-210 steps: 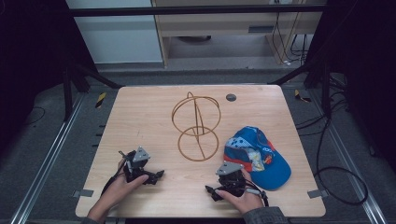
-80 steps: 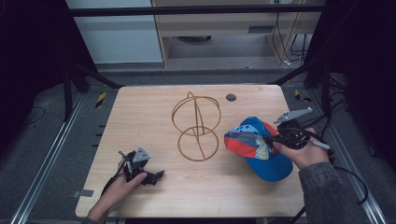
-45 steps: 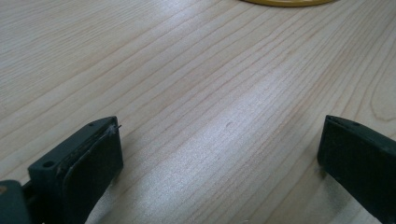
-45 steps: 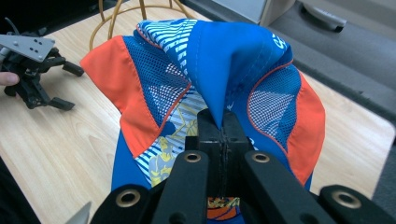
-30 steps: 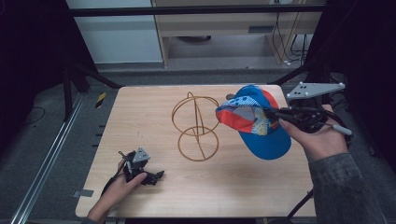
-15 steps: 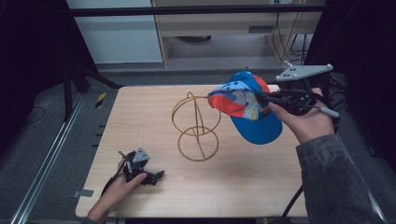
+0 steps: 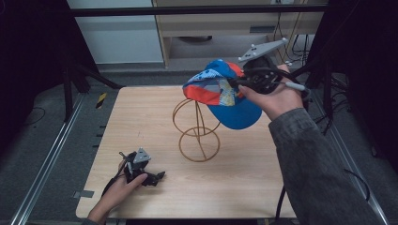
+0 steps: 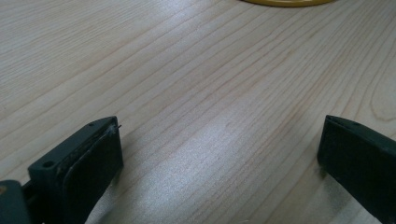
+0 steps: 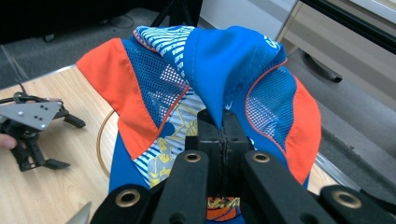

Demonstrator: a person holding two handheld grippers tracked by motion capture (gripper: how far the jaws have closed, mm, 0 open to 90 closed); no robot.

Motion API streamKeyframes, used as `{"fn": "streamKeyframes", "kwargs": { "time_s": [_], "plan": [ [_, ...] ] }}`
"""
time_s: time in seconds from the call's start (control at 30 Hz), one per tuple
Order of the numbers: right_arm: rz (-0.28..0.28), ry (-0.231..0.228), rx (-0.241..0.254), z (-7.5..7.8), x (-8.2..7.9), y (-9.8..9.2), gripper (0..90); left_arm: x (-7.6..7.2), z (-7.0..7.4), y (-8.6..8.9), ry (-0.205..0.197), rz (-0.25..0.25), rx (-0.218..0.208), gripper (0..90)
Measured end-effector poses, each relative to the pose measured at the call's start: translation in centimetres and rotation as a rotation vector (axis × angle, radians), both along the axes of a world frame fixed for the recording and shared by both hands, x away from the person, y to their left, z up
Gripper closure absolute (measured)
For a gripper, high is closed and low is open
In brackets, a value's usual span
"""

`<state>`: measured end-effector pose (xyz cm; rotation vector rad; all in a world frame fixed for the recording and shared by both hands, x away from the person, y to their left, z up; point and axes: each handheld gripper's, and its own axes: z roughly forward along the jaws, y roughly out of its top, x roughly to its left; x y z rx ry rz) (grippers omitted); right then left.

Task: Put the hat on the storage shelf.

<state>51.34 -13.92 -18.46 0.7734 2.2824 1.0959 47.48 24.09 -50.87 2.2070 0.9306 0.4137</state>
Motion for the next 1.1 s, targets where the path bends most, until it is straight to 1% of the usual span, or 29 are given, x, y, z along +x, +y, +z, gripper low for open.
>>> {"fn": "streamKeyframes", "kwargs": {
  "time_s": [0.07,0.13,0.33,0.37,0.43,0.53,0.57,0.73,0.8,0.9,1.1],
  "plan": [
    [0.010,0.002,-0.019,0.1,0.7,1.1,89.8,0.0,0.0,0.0,0.000,0.000,0.000,0.0],
    [0.019,0.008,-0.021,0.1,1.2,1.9,89.8,0.0,0.0,0.0,0.000,0.000,0.000,0.0],
    [0.044,0.044,-0.058,-0.4,2.7,4.0,89.7,0.0,0.0,0.0,0.000,0.001,0.000,0.0],
    [0.044,0.042,-0.064,-0.4,2.9,4.2,89.7,0.0,0.0,0.0,0.001,0.001,-0.002,0.0],
    [0.047,0.055,-0.069,-0.6,3.2,4.6,89.7,0.0,0.0,0.0,0.001,0.001,-0.002,0.0],
    [0.050,0.057,-0.073,-0.8,3.5,5.0,89.7,0.0,0.0,0.0,0.001,0.000,-0.002,0.0],
    [0.056,0.064,-0.077,-1.0,3.7,5.5,89.7,0.0,0.0,0.0,0.001,0.000,-0.002,0.0],
    [0.070,0.080,-0.092,-1.5,4.0,6.2,89.5,0.0,0.0,0.0,0.001,0.000,-0.002,0.0],
    [0.075,0.093,-0.105,-1.9,4.2,6.7,89.4,0.0,0.0,0.0,0.001,0.000,-0.002,0.0],
    [0.079,0.099,-0.114,-2.2,4.4,7.3,89.4,0.0,0.0,0.0,0.001,-0.001,-0.002,0.0],
    [0.085,0.100,-0.110,-2.2,5.0,8.3,89.5,0.0,0.0,0.0,0.001,-0.001,-0.001,0.0]
  ]
}}
